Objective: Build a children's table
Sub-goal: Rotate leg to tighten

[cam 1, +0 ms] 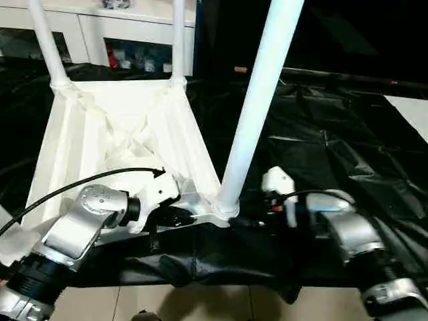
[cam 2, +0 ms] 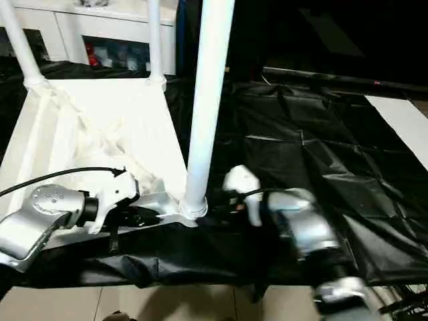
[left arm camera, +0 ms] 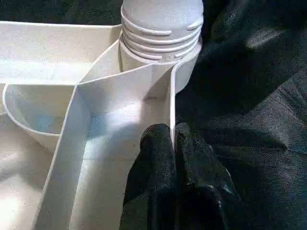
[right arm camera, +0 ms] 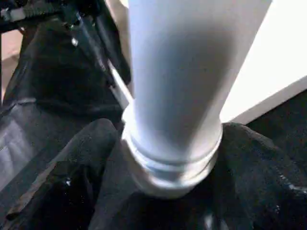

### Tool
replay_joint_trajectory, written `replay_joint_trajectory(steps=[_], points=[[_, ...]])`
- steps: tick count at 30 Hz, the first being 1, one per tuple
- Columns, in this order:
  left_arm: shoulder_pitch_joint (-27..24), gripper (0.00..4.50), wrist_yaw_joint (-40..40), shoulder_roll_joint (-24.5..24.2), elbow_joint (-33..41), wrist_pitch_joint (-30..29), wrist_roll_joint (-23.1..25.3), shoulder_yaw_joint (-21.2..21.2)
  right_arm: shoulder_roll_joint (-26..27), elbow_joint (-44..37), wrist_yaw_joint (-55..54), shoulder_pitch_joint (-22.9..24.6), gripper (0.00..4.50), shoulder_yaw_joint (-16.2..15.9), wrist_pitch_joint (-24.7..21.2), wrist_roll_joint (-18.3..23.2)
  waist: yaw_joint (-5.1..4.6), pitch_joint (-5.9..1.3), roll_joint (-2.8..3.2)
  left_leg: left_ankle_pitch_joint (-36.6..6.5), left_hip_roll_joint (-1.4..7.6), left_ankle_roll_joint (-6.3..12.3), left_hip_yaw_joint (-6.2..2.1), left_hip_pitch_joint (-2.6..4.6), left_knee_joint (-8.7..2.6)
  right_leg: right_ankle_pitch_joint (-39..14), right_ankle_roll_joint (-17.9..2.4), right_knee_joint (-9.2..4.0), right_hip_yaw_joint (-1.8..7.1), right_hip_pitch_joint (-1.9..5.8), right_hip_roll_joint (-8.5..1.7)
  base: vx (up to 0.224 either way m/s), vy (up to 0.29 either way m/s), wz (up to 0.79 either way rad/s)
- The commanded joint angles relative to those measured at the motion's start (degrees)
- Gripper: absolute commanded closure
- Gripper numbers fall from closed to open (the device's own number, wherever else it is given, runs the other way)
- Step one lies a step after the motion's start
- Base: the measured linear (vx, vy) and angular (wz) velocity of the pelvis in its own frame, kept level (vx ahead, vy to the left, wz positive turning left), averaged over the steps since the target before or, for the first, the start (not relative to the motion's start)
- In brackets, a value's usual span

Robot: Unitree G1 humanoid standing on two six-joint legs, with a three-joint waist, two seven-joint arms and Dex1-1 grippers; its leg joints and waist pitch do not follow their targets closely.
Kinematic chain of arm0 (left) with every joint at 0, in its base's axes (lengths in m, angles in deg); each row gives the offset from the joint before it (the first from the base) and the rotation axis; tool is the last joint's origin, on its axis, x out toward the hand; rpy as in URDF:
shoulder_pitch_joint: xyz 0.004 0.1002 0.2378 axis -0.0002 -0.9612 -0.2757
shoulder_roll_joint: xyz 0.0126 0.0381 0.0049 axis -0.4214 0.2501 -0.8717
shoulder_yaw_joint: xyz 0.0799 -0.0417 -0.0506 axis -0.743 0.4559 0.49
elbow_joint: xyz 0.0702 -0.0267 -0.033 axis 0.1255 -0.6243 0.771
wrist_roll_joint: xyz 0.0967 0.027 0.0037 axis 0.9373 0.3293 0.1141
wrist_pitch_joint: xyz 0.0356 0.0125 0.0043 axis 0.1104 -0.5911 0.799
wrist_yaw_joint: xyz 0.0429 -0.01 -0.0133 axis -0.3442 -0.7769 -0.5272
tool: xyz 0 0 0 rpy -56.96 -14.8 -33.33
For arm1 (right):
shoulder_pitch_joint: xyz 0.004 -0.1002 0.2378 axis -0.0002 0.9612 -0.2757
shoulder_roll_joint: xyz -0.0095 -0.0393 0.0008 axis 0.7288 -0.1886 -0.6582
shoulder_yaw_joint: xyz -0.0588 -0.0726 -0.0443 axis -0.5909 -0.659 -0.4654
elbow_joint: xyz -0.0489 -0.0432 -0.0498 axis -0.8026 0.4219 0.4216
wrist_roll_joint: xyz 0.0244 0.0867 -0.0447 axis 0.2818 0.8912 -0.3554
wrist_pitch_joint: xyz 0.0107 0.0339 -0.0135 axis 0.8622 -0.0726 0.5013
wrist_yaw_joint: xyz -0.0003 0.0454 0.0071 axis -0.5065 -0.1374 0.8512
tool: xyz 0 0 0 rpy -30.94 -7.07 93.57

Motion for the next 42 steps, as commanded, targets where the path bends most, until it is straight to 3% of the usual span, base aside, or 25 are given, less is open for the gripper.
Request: replay_joint_trajectory(steps=[1, 8, 16, 23, 27, 31, 33, 34, 36, 37, 39, 42], points=[[-0.72, 4.5, 1.27, 0.44, -0.95, -0.98, 0.46, -2.6, 0.1, 1.41, -0.81, -1.65, 0.65, 0.14, 0.62, -0.21, 0.02, -3.34, 0.95, -22.42, -0.74, -1.64, 0.42, 0.76, -3.97, -21.75, -8.9, -5.05, 1.37, 2.09, -2.09, 0.0, 0.0, 0.0], [-0.74, 4.5, 1.57, 0.73, -1.24, -0.79, 0.66, -2.3, 1.57, 6.0, -0.66, -3.63, 1.03, -0.03, 2.98, -0.65, 0.13, -3.49, 0.91, -21.14, -0.69, -1.52, 0.58, 0.73, -3.93, -18.38, -9.99, -4.7, 1.46, 2.12, -2.11, 0.0, 0.0, 0.0], [-1.23, 4.5, 2.04, 0.36, -1.09, -0.91, 0.46, -2.05, 2.31, 10.42, 0.03, -5.57, 1.65, -0.3, 4.67, -0.75, -0.02, -3.38, 0.98, -22.09, -0.74, -1.68, 0.49, 0.71, -4.0, -20.7, -9.47, -4.89, 1.41, 2.12, -2.13, 0.0, 0.0, 0.0], [-0.65, 4.5, 1.6, 1.2, -2.71, -0.15, 0.62, -1.5, 3.47, 13.23, 0.17, -6.6, 1.72, 0.15, 5.71, -0.29, -0.1, -3.39, 1.15, -23.21, -0.78, -1.79, 0.43, 0.81, -4.0, -21.63, -9.3, -5.06, 1.4, 2.02, -2.06, 0.0, 0.0, 0.0], [2.3, 4.5, -5.53, 6.26, -7.54, 0.48, 1.86, 0.44, 6.1, 15.71, -5.67, -6.74, 1.73, 2.15, 6.15, 0.53, -0.09, -3.2, 0.98, -24.61, -0.9, -2.09, 0.39, 1.08, -3.93, -25.77, -8.31, -5.58, 1.35, 1.77, -2.22, 0.0, 0.0, 0.0], [6.44, 4.5, -15.12, 13.41, -13.12, -0.23, 4.5, 0.98, 11.24, 22.18, -22.22, -9.33, 1.73, 5.93, 6.08, 0.02, -0.5, -3.11, 1.01, -26.51, -1.19, -3.08, 0.0, 1.38, -3.73, -33.86, -5.4, -6.56, 0.78, 1.35, -2.51, 0.0, 0.0, 0.0], [8.08, 4.5, -18.16, 16.12, -15.22, -0.33, 5.4, 0.81, 13.37, 24.64, -28.01, -10.6, 1.73, 7.12, 5.46, 0.14, -0.49, -3.26, 1.04, -26.34, -1.19, -2.86, -0.23, 1.0, -3.86, -34.3, -4.51, -6.65, 0.52, 1.73, -2.64, 0.0, 0.0, 0.0], [9.43, 4.5, -20.22, 18.4, -17.19, -0.19, 6.04, 0.76, 15.3, 26.52, -33.23, -11.84, 1.73, 8.06, 4.72, 0.05, -0.67, -3.06, 1.22, -27.08, -1.27, -2.89, -0.17, 1.27, -3.82, -34.69, -4.25, -6.94, 0.4, 1.23, -2.45, 0.0, 0.0, 0.0], [10.8, 4.5, -21.74, 20.55, -18.95, 0.25, 6.77, 0.57, 17.5, 27.47, -34.97, -12.88, 1.73, 8.09, 5.01, -0.17, -0.92, -3.23, 1.31, -28.14, -1.39, -3.02, -0.32, 1.54, -3.72, -35.5, -3.69, -7.17, 0.06, 1.21, -2.43, 0.0, 0.0, 0.0], [11.56, 4.5, -22.1, 21.57, -19.75, 0.89, 7.28, 0.18, 18.99, 27.34, -34.22, -13.24, 1.73, 7.73, 5.88, -0.31, -0.98, -3.36, 1.53, -27.85, -1.3, -2.78, -0.45, 1.17, -3.99, -33.84, -3.81, -7.19, -0.1, 1.72, -2.48, 0.0, 0.0, 0.0], [12.04, 4.5, -21.96, 22.12, -20.16, 1.52, 7.62, -0.19, 20.12, 26.9, -32.71, -13.41, 1.73, 7.31, 7.01, -0.35, -0.78, -3.46, 1.47, -27.46, -1.19, -2.14, -0.3, 1.13, -4.11, -30.45, -4.87, -7.07, 0.02, 1.58, -2.46, 0.0, 0.0, 0.0], [12.19, 4.5, -20.59, 22.05, -20.49, 2.94, 7.99, -0.48, 20.64, 26.81, -29.65, -13.9, 1.04, 6.81, 9.56, -0.46, -0.68, -3.3, 1.3, -28.0, -1.23, -1.55, -0.15, 1.21, -4.07, -30.41, -5.47, -7.11, 0.07, 1.4, -2.52, 0.0, 0.0, 0.0]])
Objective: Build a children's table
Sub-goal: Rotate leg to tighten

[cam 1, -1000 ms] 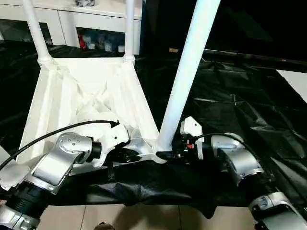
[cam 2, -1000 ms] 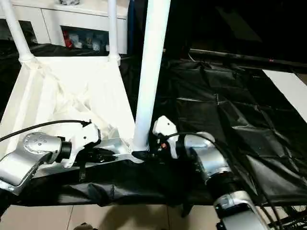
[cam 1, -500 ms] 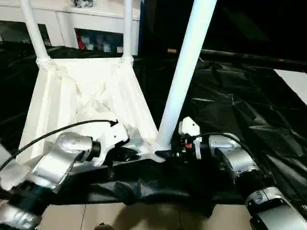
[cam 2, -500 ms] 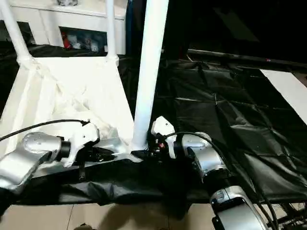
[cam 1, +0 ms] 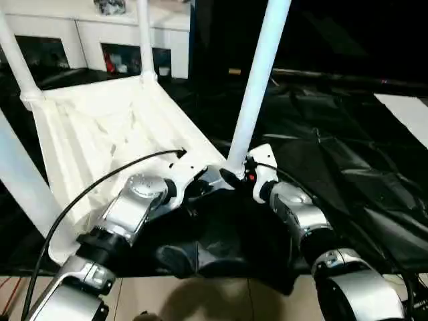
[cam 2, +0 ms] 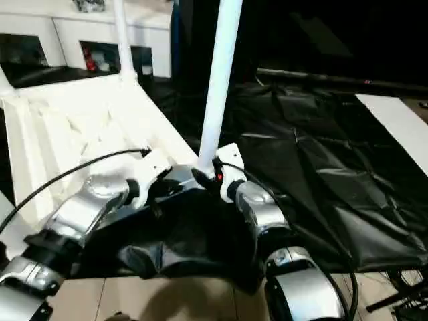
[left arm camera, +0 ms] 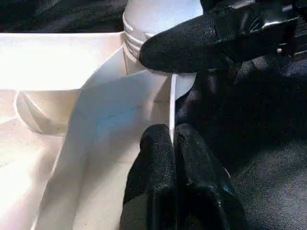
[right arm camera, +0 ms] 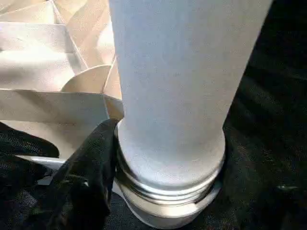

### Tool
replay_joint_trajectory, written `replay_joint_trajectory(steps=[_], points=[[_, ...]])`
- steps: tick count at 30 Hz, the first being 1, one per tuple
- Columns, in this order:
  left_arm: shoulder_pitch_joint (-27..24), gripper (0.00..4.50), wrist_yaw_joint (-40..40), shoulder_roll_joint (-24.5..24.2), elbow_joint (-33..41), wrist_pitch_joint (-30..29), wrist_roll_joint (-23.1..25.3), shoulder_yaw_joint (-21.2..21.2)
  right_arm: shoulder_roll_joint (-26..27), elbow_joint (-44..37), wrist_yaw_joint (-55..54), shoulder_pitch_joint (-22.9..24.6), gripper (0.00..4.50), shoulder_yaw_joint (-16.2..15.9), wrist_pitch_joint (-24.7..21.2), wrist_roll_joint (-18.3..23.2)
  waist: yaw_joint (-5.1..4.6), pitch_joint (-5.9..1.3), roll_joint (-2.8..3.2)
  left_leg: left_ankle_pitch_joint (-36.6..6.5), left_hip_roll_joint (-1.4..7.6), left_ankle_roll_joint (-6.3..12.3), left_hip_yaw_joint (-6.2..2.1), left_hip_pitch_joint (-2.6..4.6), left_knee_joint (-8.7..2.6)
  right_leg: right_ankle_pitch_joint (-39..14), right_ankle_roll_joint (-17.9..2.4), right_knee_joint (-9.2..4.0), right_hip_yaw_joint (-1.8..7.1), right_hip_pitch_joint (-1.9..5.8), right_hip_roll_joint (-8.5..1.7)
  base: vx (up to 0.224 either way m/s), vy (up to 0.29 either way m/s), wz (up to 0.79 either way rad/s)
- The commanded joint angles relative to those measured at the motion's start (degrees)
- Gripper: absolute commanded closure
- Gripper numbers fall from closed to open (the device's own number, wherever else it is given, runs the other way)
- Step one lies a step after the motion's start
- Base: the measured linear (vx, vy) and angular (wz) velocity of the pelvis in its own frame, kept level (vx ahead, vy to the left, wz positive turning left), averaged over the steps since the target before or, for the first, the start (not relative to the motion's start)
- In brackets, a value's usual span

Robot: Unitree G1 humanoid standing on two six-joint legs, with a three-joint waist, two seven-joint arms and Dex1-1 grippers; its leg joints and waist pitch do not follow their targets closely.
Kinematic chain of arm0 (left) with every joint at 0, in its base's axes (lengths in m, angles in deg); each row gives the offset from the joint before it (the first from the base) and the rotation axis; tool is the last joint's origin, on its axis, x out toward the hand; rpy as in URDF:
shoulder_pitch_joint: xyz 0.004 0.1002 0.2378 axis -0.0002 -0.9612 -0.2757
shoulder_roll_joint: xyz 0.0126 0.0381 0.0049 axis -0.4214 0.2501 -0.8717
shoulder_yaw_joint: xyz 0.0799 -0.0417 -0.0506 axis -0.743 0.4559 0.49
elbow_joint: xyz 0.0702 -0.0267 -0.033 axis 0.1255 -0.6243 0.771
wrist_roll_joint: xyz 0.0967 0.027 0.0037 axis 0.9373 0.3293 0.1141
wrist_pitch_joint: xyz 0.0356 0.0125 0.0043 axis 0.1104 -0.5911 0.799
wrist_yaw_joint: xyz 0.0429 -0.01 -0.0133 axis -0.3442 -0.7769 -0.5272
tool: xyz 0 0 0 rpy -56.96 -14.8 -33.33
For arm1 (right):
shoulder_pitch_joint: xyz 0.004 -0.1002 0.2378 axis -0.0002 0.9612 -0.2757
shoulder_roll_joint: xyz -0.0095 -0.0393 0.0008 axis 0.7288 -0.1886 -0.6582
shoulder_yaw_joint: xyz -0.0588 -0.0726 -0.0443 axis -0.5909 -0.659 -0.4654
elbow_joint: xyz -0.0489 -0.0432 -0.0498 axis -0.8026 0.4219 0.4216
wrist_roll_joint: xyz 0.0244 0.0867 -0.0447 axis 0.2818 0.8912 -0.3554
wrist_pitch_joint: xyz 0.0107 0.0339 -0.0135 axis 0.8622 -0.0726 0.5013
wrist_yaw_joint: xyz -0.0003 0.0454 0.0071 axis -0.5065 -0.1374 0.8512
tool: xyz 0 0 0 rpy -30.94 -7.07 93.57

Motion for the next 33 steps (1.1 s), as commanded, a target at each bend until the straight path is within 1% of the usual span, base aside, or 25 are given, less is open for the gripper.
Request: replay_joint_trajectory(steps=[1, 2, 3, 4, 6, 7, 9, 10, 11, 12, 13, 14, 15, 16, 17, 18, 21, 22, 23, 24, 26, 27, 29, 30, 33], points=[[0.64, 4.5, 0.47, 2.78, -0.68, 3.04, -0.27, -2.16, 5.03, -1.2, 7.75, -1.79, 1.01, -3.17, 3.13, 0.96, -0.21, -3.12, 0.38, -27.77, -0.93, -1.35, 0.28, 1.21, -3.99, -30.9, -5.33, -5.98, 0.69, 1.31, -2.36, 0.0, 0.0, 0.0], [0.36, 4.5, 1.12, 2.32, -0.47, 3.32, -0.3, -2.22, 4.74, -1.25, 8.26, -1.85, 1.01, -2.93, 3.15, 1.29, -0.16, -3.16, 0.5, -27.7, -0.91, -1.25, 0.26, 1.19, -3.98, -30.85, -5.38, -5.9, 0.71, 1.36, -2.44, 0.0, 0.0, 0.0], [0.11, 4.5, 1.82, 1.89, -0.43, 4.0, -0.18, -2.21, 4.38, -1.16, 8.71, -1.98, 0.9, -2.71, 3.3, 1.42, -0.14, -3.13, 0.39, -27.04, -0.92, -1.02, 0.24, 0.95, -4.07, -30.8, -5.32, -5.87, 0.71, 1.52, -2.45, 0.0, 0.0, 0.0], [-0.04, 4.5, 2.28, 1.62, -0.47, 4.54, -0.07, -2.18, 4.13, -1.07, 9.07, -2.08, 0.9, -2.61, 3.47, 1.43, -0.08, -3.11, 0.52, -26.84, -0.84, -0.98, 0.29, 1.02, -4.11, -30.46, -5.43, -5.91, 0.81, 1.37, -2.49, 0.0, 0.0, 0.0], [-1.32, 4.5, 5.34, -0.03, 1.1, 5.43, -1.08, -1.92, 1.84, -1.95, 11.5, -1.89, 0.57, -3.31, 3.98, 0.57, 0.02, -3.09, 0.54, -26.73, -0.8, -0.93, 0.39, 1.06, -4.11, -29.92, -5.85, -5.83, 0.89, 1.35, -2.49, 0.0, 0.0, 0.0], [-2.15, 4.5, 7.39, -1.07, 2.16, 6.11, -1.82, -1.85, 0.51, -2.65, 13.08, -1.61, 0.57, -3.84, 4.06, -0.04, 0.03, -3.14, 0.18, -26.15, -0.73, -0.74, 0.43, 0.89, -4.16, -29.45, -6.05, -5.72, 0.92, 1.53, -2.53, 0.0, 0.0, 0.0], [-3.81, 4.5, 12.1, -3.46, 4.64, 7.95, -3.5, -1.7, -2.86, -4.92, 19.6, -0.45, 0.57, -5.47, 3.85, -0.56, 0.19, -3.13, 0.42, -25.35, -0.6, -0.43, 0.44, 0.74, -4.24, -28.43, -6.51, -5.5, 1.02, 1.66, -2.61, 0.0, 0.0, 0.0], [-4.65, 4.5, 14.77, -4.54, 6.01, 8.48, -4.68, -1.45, -4.51, -5.99, 23.05, 0.19, 0.57, -6.34, 3.9, -0.7, 0.45, -3.12, 0.46, -25.0, -0.5, -0.16, 0.57, 0.87, -4.24, -27.5, -6.9, -5.48, 1.18, 1.56, -2.57, 0.0, 0.0, 0.0], [-4.68, 4.5, 14.87, -4.58, 6.07, 8.46, -4.73, -1.43, -4.57, -6.03, 23.18, 0.21, 0.57, -6.37, 3.91, -0.7, 0.48, -3.1, 0.46, -24.58, -0.36, -0.1, 0.68, 0.86, -4.22, -25.97, -7.7, -5.14, 1.36, 1.47, -2.57, 0.0, 0.0, 0.0], [-5.16, 4.5, 16.94, -5.85, 7.23, 7.66, -5.22, -1.44, -6.01, -6.86, 26.4, 0.73, 0.57, -7.06, 4.3, -0.74, 0.59, -3.09, 0.55, -24.49, -0.35, -0.13, 0.8, 1.04, -4.2, -25.47, -8.07, -5.12, 1.42, 1.31, -2.51, 0.0, 0.0, 0.0], [-5.46, 4.5, 18.64, -6.94, 7.86, 7.83, -5.27, -1.6, -7.18, -7.67, 29.32, 1.18, 0.57, -7.62, 4.46, -0.68, 0.79, -3.12, 0.46, -24.37, -0.3, 0.0, 0.93, 1.17, -4.13, -24.42, -8.57, -4.96, 1.48, 1.34, -2.48, 0.0, 0.0, 0.0], [-5.48, 4.5, 18.87, -7.08, 7.92, 7.86, -5.29, -1.61, -7.33, -7.8, 29.72, 1.24, 0.57, -7.7, 4.42, -0.65, 0.73, -3.14, 0.41, -23.89, -0.37, 0.13, 0.89, 0.91, -4.14, -24.09, -8.64, -4.76, 1.41, 1.56, -2.36, 0.0, 0.0, 0.0], [-5.59, 4.5, 19.96, -7.72, 8.19, 8.01, -5.41, -1.69, -8.01, -8.41, 31.59, 1.54, 0.57, -8.06, 4.23, -0.5, 0.76, -3.3, 0.44, -22.12, -0.34, 0.12, 0.85, 0.51, -4.32, -22.39, -8.83, -4.39, 1.38, 2.06, -2.34, 0.0, 0.0, 0.0], [-5.65, 4.5, 20.74, -8.13, 8.32, 8.16, -5.5, -1.72, -8.45, -8.85, 32.89, 1.74, 0.57, -8.29, 4.02, -0.38, 0.82, -3.4, 0.6, -20.85, -0.25, -0.05, 0.93, 0.56, -4.3, -19.93, -9.4, -4.14, 1.45, 2.02, -2.3, 0.0, 0.0, 0.0], [-5.84, 4.5, 22.65, -9.03, 8.87, 8.19, -6.05, -1.73, -9.18, -9.58, 35.36, 2.06, 0.57, -8.64, 3.69, -0.18, 0.82, -3.44, 0.5, -20.13, -0.26, 0.05, 0.99, 0.51, -4.28, -18.27, -9.94, -3.95, 1.44, 2.19, -2.23, 0.0, 0.0, 0.0], [-5.9, 4.5, 23.43, -9.45, 9.07, 8.12, -6.3, -1.71, -9.49, -9.9, 36.49, 2.19, 0.57, -8.84, 3.47, -0.06, 0.87, -3.52, 0.49, -19.78, -0.29, 0.12, 1.02, 0.48, -4.2, -17.61, -10.2, -3.81, 1.45, 2.26, -2.25, 0.0, 0.0, 0.0], [-6.25, 4.5, 27.07, -11.26, 9.58, 8.89, -7.04, -1.93, -10.82, -11.43, 40.55, 2.76, 0.57, -10.11, 2.5, 0.27, 1.06, -3.7, 0.54, -17.23, -0.22, 0.66, 1.2, 0.54, -4.06, -13.1, -11.57, -3.32, 1.5, 2.43, -2.2, 0.035, 0.0, 0.02], [-6.35, 4.5, 28.52, -12.01, 9.67, 9.16, -7.16, -2.04, -11.34, -11.93, 41.92, 2.97, 0.57, -10.75, 2.35, 0.04, 1.13, -3.76, 0.33, -16.18, -0.25, 0.87, 1.27, 0.47, -3.99, -11.81, -11.98, -3.11, 1.44, 2.54, -2.11, 0.052, 0.0, 0.02], [-6.35, 4.5, 28.52, -12.01, 9.67, 9.16, -7.16, -2.04, -11.34, -11.93, 41.92, 2.97, 0.57, -10.75, 2.35, 0.04, 1.21, -3.8, 0.5, -15.01, -0.22, 0.91, 1.35, 0.48, -3.95, -9.9, -12.49, -2.87, 1.46, 2.55, -2.07, 0.0, 0.0, 0.0], [-6.43, 4.5, 30.04, -12.8, 9.79, 8.92, -7.49, -1.91, -11.76, -12.14, 43.05, 3.02, 0.75, -11.12, 1.89, -0.11, 1.18, -3.79, 0.24, -14.68, -0.22, 0.97, 1.41, 0.44, -3.93, -9.31, -12.7, -2.81, 1.46, 2.6, -2.02, 0.0, 0.0, 0.0], [-6.49, 4.5, 30.87, -13.13, 9.99, 8.61, -7.8, -1.73, -12.03, -12.22, 43.45, 3.07, 0.93, -11.38, 1.81, -0.48, 1.52, -3.73, 0.4, -14.56, -0.21, 0.77, 1.47, 0.55, -3.96, -9.28, -12.92, -2.73, 1.43, 2.64, -2.1, 0.0, 0.0, 0.0], [-6.52, 4.5, 31.01, -13.19, 10.08, 8.53, -7.86, -1.67, -12.13, -12.18, 43.5, 3.09, 0.93, -11.51, 1.85, -0.71, 1.55, -3.71, 0.38, -14.74, -0.23, 0.63, 1.47, 0.58, -3.99, -9.59, -12.85, -2.79, 1.42, 2.63, -2.1, 0.0, 0.0, 0.0], [-6.62, 4.5, 31.14, -13.29, 10.22, 8.36, -8.0, -1.62, -12.25, -12.53, 43.78, 3.29, 1.27, -11.5, 1.53, -0.91, 1.65, -3.6, 0.29, -16.4, -0.19, 0.24, 1.53, 0.74, -4.04, -11.74, -12.35, -3.02, 1.47, 2.53, -2.22, 0.0, 0.0, 0.0], [-6.73, 4.5, 31.17, -13.29, 10.32, 8.31, -8.03, -1.6, -12.25, -12.68, 43.85, 3.38, 1.27, -11.5, 1.35, -0.9, 1.62, -3.54, 0.26, -16.82, -0.18, 0.13, 1.5, 0.7, -4.1, -12.55, -12.09, -3.08, 1.47, 2.55, -2.26, 0.0, 0.0, 0.0], [-7.15, 4.5, 31.37, -13.2, 10.64, 8.16, -8.09, -1.6, -12.14, -12.82, 43.44, 3.48, 1.57, -11.39, 0.91, -0.73, 1.62, -3.46, 0.27, -18.09, -0.13, -0.27, 1.41, 0.76, -4.2, -15.08, -11.16, -3.35, 1.51, 2.44, -2.39, 0.0, 0.0, 0.0]])
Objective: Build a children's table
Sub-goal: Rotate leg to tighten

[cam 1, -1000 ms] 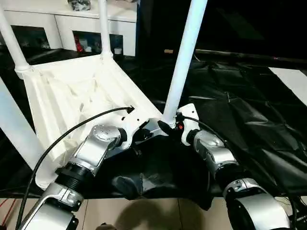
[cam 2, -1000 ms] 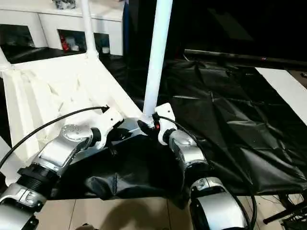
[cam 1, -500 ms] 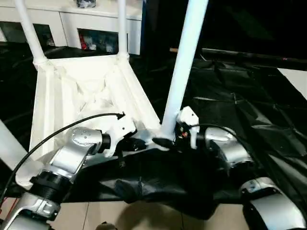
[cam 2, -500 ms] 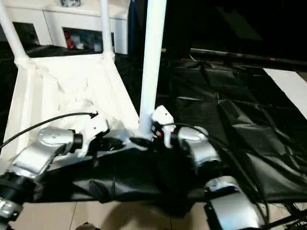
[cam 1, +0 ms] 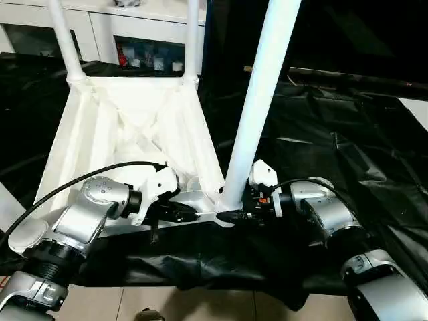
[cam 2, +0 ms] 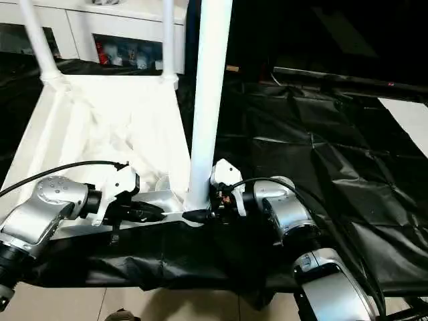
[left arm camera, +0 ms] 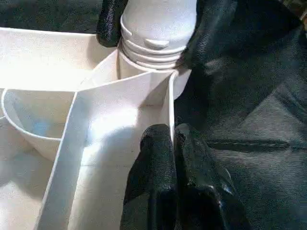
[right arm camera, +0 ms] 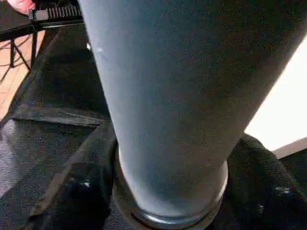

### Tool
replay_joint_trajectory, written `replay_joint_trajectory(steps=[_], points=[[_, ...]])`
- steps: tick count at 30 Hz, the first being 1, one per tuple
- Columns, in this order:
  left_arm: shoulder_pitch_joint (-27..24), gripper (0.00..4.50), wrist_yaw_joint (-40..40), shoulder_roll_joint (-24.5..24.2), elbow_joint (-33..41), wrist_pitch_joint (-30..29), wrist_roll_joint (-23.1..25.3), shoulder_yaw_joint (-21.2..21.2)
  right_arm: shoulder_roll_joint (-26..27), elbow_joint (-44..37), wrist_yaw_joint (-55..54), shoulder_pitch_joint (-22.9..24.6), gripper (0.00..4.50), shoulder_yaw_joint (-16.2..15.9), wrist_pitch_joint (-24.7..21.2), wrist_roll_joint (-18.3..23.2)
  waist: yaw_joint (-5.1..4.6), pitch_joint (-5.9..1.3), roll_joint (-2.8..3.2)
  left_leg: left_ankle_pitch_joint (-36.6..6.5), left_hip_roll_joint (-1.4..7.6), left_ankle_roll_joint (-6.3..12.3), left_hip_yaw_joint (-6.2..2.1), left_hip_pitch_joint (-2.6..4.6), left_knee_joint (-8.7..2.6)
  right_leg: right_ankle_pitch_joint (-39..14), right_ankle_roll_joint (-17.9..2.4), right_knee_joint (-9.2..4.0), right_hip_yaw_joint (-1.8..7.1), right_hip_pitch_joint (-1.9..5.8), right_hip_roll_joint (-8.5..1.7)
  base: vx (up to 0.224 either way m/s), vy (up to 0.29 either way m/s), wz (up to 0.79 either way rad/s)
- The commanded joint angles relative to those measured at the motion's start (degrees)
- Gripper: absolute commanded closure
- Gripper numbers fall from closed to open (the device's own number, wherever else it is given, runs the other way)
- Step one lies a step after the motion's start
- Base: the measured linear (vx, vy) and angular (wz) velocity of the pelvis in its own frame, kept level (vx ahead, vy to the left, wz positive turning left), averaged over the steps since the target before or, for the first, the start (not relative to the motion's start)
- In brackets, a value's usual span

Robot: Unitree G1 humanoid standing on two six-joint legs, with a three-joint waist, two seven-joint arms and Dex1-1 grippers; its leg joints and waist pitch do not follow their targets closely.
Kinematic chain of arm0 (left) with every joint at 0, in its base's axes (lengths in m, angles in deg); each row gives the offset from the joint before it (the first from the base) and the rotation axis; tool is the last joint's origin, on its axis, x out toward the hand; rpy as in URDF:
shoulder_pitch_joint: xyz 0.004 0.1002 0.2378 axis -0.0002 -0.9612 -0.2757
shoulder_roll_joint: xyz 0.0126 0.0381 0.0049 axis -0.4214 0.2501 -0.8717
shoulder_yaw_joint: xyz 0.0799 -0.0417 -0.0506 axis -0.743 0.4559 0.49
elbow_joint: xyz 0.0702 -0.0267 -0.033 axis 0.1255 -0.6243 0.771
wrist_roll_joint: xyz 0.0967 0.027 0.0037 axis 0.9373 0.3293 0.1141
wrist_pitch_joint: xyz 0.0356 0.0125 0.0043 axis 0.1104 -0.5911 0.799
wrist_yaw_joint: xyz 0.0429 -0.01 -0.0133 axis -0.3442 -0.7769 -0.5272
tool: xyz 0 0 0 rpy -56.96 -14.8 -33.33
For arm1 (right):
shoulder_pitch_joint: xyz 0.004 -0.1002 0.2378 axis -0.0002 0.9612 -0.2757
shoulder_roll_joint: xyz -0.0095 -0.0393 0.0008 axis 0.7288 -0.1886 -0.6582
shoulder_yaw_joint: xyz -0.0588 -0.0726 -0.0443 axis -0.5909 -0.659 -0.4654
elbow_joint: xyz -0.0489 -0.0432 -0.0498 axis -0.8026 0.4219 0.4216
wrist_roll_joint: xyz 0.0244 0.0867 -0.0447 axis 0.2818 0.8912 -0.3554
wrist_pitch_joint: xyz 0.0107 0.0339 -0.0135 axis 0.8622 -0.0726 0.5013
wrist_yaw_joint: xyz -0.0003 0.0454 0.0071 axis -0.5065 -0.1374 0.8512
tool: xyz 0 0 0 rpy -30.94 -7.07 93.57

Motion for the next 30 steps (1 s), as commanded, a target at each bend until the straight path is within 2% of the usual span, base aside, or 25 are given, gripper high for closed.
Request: replay_joint_trajectory(steps=[1, 4, 8, 9, 10, 11, 12, 13, 14, 16, 17, 20, 23, 25, 26, 28, 29, 30], points=[[-0.21, 4.5, 2.2, 1.28, 2.13, 0.1, -0.9, -2.26, -0.03, -1.02, 0.35, 0.31, 1.67, -0.72, -0.8, -0.46, -0.22, -3.44, 0.65, -18.32, -0.41, -0.32, 0.84, 0.98, -3.86, -15.92, -10.61, -3.96, 1.83, 2.45, -2.04, 0.0, 0.0, 0.0], [-0.34, 4.5, 2.28, 1.38, 2.17, -0.03, -0.86, -2.32, -0.06, -1.26, 0.71, 0.6, 1.75, -0.8, -1.02, -0.23, -0.3, -3.46, 0.58, -18.45, -0.42, -0.55, 0.76, 0.93, -3.88, -17.13, -10.0, -4.04, 1.82, 2.45, -2.07, 0.0, 0.0, 0.0], [-0.26, 4.5, 1.32, 1.9, 1.62, -0.14, -0.58, -2.16, 0.38, -1.45, 0.19, 1.44, 1.78, -0.36, -1.42, 0.27, -0.29, -3.51, 0.54, -17.55, -0.44, -0.43, 0.8, 0.89, -3.82, -15.54, -10.35, -3.89, 1.81, 2.5, -1.97, 0.0, 0.0, 0.0], [-0.13, 4.5, 0.27, 2.34, 1.27, -0.39, -0.29, -2.01, 0.74, -1.55, -0.57, 1.71, 1.78, 0.09, -1.63, 0.58, -0.3, -3.52, 0.64, -17.56, -0.43, -0.46, 0.79, 0.9, -3.84, -15.47, -10.38, -3.86, 1.81, 2.51, -1.98, 0.0, 0.0, 0.0], [0.87, 4.5, -4.44, 4.2, -0.72, -1.25, 1.28, -1.24, 2.43, -0.78, -5.23, 1.88, 1.78, 1.72, -2.19, 0.99, -0.37, -3.46, 0.58, -17.83, -0.43, -0.49, 0.85, 0.92, -3.84, -15.66, -10.32, -3.93, 1.85, 2.47, -1.96, 0.0, 0.0, 0.0], [1.07, 4.5, -5.28, 4.54, -1.12, -1.28, 1.56, -1.1, 2.76, -0.55, -6.2, 1.86, 1.78, 2.02, -2.23, 1.01, -0.33, -3.23, 0.61, -19.03, -0.38, -0.83, 0.86, 1.24, -3.94, -17.1, -10.16, -4.26, 1.87, 2.15, -1.96, 0.0, 0.0, 0.0], [1.8, 4.5, -7.98, 5.77, -2.42, -1.48, 2.21, -0.53, 3.86, 0.87, -10.18, 1.41, 1.78, 3.01, -1.96, 0.74, -0.4, -3.21, 0.56, -19.86, -0.48, -1.02, 0.81, 1.25, -3.93, -18.52, -9.94, -4.35, 1.81, 2.2, -1.99, 0.0, 0.0, 0.0], [2.26, 4.5, -9.62, 6.55, -3.21, -1.57, 2.57, -0.18, 4.54, 1.84, -12.75, 1.09, 1.78, 3.63, -1.71, 0.53, -0.63, -3.14, 0.47, -20.56, -0.6, -1.71, 0.68, 1.09, -4.02, -21.51, -9.01, -4.52, 1.75, 2.29, -2.1, 0.0, 0.0, 0.0], [3.21, 4.5, -12.54, 8.08, -4.44, -1.98, 3.25, 0.22, 6.1, 4.02, -18.35, 0.19, 1.78, 4.89, -2.09, 0.33, -0.68, -3.22, 0.59, -21.37, -0.65, -2.26, 0.5, 1.23, -4.0, -24.52, -7.98, -4.83, 1.67, 2.19, -2.36, 0.0, 0.0, 0.0], [4.39, 4.5, -15.97, 9.95, -5.79, -2.56, 4.18, 0.48, 8.13, 6.61, -25.21, -0.9, 1.78, 6.43, -2.72, 0.23, -1.14, -3.02, 0.48, -23.34, -0.81, -2.72, 0.29, 1.32, -3.97, -29.14, -6.56, -5.43, 1.4, 1.93, -2.43, -0.026, -0.003, -0.01], [5.25, 4.5, -18.27, 11.51, -6.53, -3.02, 5.17, 0.06, 10.21, 8.36, -30.24, -1.69, 1.78, 7.5, -3.3, 0.48, -1.52, -3.15, 0.45, -23.69, -0.84, -2.9, 0.14, 1.26, -3.93, -30.78, -5.87, -5.56, 1.27, 1.93, -2.54, -0.051, -0.004, -0.03], [6.37, 4.5, -21.88, 14.26, -6.88, -4.46, 6.33, -0.42, 13.35, 10.64, -39.37, -3.12, 1.78, 8.36, -4.17, -0.22, -2.11, -3.13, 0.54, -24.56, -0.83, -2.79, -0.18, 1.0, -4.03, -32.03, -4.67, -5.92, 0.84, 1.92, -2.54, -0.023, 0.0, -0.02], [7.18, 4.5, -24.78, 17.62, -6.4, -5.67, 7.94, -1.19, 17.03, 10.32, -39.24, -3.3, 1.78, 7.66, -3.32, -0.87, -2.49, -3.16, 0.44, -25.34, -0.87, -2.5, -0.18, 1.07, -3.94, -31.71, -4.29, -6.19, 0.72, 1.72, -2.4, 0.0, 0.0, 0.0], [7.3, 4.5, -24.66, 18.16, -6.53, -5.32, 8.1, -1.55, 17.47, 10.1, -38.43, -3.19, 1.08, 7.16, -2.31, -1.44, -2.41, -3.17, 0.46, -25.52, -0.86, -1.95, -0.07, 1.17, -3.88, -30.68, -4.55, -6.18, 0.84, 1.52, -2.35, 0.0, 0.0, 0.0], [7.25, 4.5, -24.52, 18.2, -6.54, -5.23, 8.04, -1.62, 17.6, 10.15, -38.22, -3.19, 1.09, 7.22, -2.09, -1.45, -2.41, -3.17, 0.26, -25.25, -0.86, -1.73, -0.05, 0.92, -3.96, -30.12, -4.71, -6.11, 0.86, 1.66, -2.36, 0.0, 0.0, 0.0], [7.13, 4.5, -24.2, 18.15, -6.46, -5.09, 7.89, -1.68, 17.64, 10.38, -38.04, -3.3, 1.02, 7.51, -1.94, -1.31, -2.34, -3.25, 0.38, -24.93, -0.81, -1.57, -0.02, 0.96, -3.98, -28.72, -5.22, -5.89, 0.97, 1.62, -2.35, 0.0, 0.0, 0.0], [6.71, 4.5, -23.07, 17.67, -5.88, -4.9, 7.52, -1.81, 17.12, 10.85, -37.6, -3.67, 0.68, 7.92, -1.4, -1.01, -2.26, -3.27, 0.5, -24.59, -0.8, -1.49, 0.04, 0.94, -3.99, -27.74, -5.63, -5.82, 1.05, 1.63, -2.37, 0.0, 0.0, 0.0], [6.71, 4.5, -23.07, 17.67, -5.88, -4.9, 7.52, -1.81, 17.12, 10.85, -37.6, -3.67, 0.68, 7.92, -1.4, -1.01, -2.27, -3.25, 0.49, -24.63, -0.77, -1.5, 0.08, 0.94, -4.0, -27.31, -5.81, -5.8, 1.08, 1.6, -2.33, 0.0, 0.0, 0.0]])
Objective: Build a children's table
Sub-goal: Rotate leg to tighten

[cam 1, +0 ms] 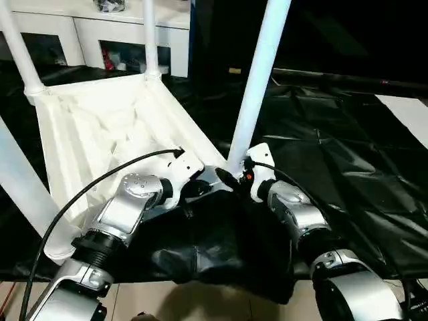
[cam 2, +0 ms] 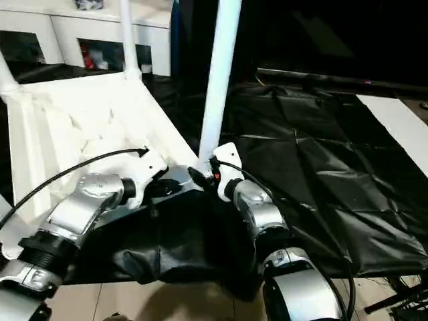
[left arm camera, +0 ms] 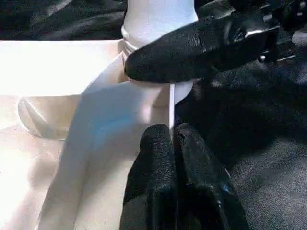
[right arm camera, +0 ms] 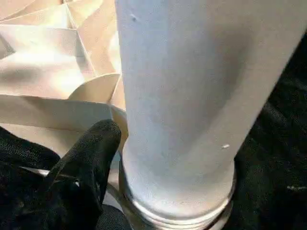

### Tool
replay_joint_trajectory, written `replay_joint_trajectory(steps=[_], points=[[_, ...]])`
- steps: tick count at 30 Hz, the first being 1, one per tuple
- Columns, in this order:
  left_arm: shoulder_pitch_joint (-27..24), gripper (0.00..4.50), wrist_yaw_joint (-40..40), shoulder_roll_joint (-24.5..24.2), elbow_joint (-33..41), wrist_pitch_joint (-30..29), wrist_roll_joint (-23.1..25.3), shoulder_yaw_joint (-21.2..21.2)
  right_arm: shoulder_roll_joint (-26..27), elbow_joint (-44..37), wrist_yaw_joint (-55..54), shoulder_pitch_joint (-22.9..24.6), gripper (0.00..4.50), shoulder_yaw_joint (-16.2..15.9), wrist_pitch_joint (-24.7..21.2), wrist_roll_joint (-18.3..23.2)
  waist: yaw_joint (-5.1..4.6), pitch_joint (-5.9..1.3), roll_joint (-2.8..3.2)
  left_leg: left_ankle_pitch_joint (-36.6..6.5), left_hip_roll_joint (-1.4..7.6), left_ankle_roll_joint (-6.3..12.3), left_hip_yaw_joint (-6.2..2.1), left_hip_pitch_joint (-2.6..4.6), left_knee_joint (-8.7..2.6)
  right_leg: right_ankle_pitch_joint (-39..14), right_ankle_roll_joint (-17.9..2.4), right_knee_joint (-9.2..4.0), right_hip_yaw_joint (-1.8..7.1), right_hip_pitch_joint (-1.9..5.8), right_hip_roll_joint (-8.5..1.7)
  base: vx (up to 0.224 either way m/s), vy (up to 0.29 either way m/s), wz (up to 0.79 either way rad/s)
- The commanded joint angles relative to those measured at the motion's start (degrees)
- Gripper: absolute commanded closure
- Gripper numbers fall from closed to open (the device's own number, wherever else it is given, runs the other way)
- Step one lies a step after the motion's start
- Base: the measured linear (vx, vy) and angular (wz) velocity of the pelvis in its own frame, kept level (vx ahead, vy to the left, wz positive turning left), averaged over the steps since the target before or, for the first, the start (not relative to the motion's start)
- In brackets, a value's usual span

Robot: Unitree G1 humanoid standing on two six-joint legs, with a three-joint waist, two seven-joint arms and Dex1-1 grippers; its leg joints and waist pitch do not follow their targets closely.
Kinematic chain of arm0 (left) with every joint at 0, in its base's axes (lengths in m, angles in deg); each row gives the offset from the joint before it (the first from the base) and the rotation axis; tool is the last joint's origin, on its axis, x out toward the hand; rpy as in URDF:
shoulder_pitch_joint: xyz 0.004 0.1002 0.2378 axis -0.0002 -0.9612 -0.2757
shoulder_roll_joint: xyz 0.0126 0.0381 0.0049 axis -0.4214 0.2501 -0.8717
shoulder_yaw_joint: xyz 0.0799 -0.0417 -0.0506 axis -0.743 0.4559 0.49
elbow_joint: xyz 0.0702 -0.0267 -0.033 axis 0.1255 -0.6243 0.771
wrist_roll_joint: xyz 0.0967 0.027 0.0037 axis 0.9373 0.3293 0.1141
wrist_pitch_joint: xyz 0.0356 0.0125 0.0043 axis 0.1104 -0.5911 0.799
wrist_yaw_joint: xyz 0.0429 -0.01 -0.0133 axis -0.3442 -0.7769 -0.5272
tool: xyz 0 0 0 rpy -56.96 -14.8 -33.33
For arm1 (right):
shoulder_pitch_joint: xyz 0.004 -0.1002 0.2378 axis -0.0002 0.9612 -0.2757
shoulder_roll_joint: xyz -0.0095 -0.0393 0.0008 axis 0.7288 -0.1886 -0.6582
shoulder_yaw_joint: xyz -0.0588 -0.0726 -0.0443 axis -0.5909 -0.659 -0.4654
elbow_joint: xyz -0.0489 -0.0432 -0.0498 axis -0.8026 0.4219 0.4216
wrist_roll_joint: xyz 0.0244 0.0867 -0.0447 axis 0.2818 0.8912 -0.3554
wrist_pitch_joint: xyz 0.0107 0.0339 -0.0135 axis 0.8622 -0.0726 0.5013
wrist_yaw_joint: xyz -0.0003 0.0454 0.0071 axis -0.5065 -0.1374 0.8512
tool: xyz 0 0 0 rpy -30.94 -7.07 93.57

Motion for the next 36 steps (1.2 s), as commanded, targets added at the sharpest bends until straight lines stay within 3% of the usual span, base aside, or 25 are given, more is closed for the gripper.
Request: replay_joint_trajectory(steps=[1, 5, 9, 14, 17, 19, 20, 27, 31, 36], points=[[0.39, 4.5, 2.28, 2.65, 2.2, 0.99, -1.8, -3.58, 3.26, 0.6, 5.6, -0.93, 0.62, -3.04, 0.94, -0.18, 0.01, -3.11, 0.8, -24.69, -0.66, -1.51, 0.31, 0.76, -4.09, -26.7, -6.41, -5.44, 1.46, 1.54, -2.05, 0.0, 0.0, 0.0], [-0.94, 4.5, 5.95, 0.68, 3.64, 1.3, -2.49, -3.56, 0.62, -0.11, 11.16, -0.6, 0.51, -3.66, 1.4, -0.22, 0.1, -3.3, 1.01, -23.71, -0.48, -1.19, 0.37, 0.61, -4.13, -23.08, -7.64, -5.03, 1.6, 1.87, -2.0, 0.0, 0.0, 0.0], [-3.09, 4.5, 14.02, -3.59, 6.9, 1.83, -4.89, -3.68, -5.87, -2.16, 26.01, 1.35, 0.51, -6.67, 2.57, -0.79, 0.56, -3.56, 0.95, -19.18, -0.34, 0.18, 0.79, 0.37, -3.88, -14.54, -10.56, -4.03, 1.87, 2.36, -1.79, 0.0, 0.0, 0.0], [-3.81, 4.5, 18.71, -5.89, 8.0, 3.11, -6.39, -3.22, -8.12, -3.2, 32.49, 1.61, 0.51, -6.17, 2.13, 0.71, 0.95, -3.76, 0.77, -14.68, -0.41, 1.02, 1.03, 0.36, -3.67, -8.4, -12.98, -3.09, 1.87, 2.85, -1.69, 0.011, -0.001, 0.0], [-3.99, 4.5, 21.18, -7.52, 8.0, 4.28, -6.69, -3.06, -9.33, -3.83, 36.67, 1.69, 0.86, -6.34, 1.61, 1.56, 0.97, -3.67, 0.75, -14.79, -0.36, 1.31, 1.09, 0.49, -3.67, -8.4, -13.24, -3.12, 1.87, 2.78, -1.7, 0.0, 0.0, 0.0], [-4.02, 4.5, 23.84, -9.24, 7.86, 4.5, -7.49, -2.83, -10.34, -4.82, 40.65, 1.86, 0.91, -6.88, 0.54, 2.48, 1.18, -3.47, 0.52, -16.45, -0.3, 1.07, 1.12, 0.65, -3.8, -11.49, -12.74, -3.45, 1.89, 2.7, -1.78, 0.0, 0.0, 0.0], [-4.05, 4.5, 24.3, -9.51, 7.91, 4.48, -7.66, -2.82, -10.44, -4.92, 41.18, 1.87, 1.19, -6.94, 0.33, 2.58, 1.42, -3.42, 0.65, -17.4, -0.2, 0.87, 1.14, 0.84, -3.83, -12.95, -12.47, -3.56, 1.92, 2.51, -1.86, 0.0, 0.0, 0.0], [-4.85, 4.5, 28.05, -11.81, 8.77, 3.86, -8.86, -2.8, -10.7, -6.13, 44.92, 2.45, 1.63, -7.33, -0.79, 2.64, 1.95, -3.27, 0.54, -19.35, -0.13, -0.56, 0.94, 0.82, -4.09, -17.06, -11.16, -3.81, 1.98, 2.39, -2.09, 0.0, 0.0, 0.0], [-4.75, 4.5, 26.96, -11.53, 8.03, 4.51, -8.27, -2.47, -10.67, -6.5, 45.23, 2.72, 1.77, -7.74, -1.16, 2.69, 1.96, -3.32, 0.33, -18.13, -0.17, -0.52, 0.95, 0.69, -4.05, -16.59, -10.98, -3.72, 2.0, 2.41, -2.07, 0.0, 0.0, 0.0], [-2.99, 4.5, 18.96, -8.35, 4.46, 5.65, -5.91, -0.78, -9.24, -4.88, 38.37, 2.6, 1.81, -6.52, -0.8, 1.96, 1.98, -3.2, 0.25, -19.18, -0.26, -0.98, 1.01, 1.02, -4.01, -18.28, -10.56, -4.01, 2.05, 2.13, -2.07, 0.0, 0.0, 0.0]])
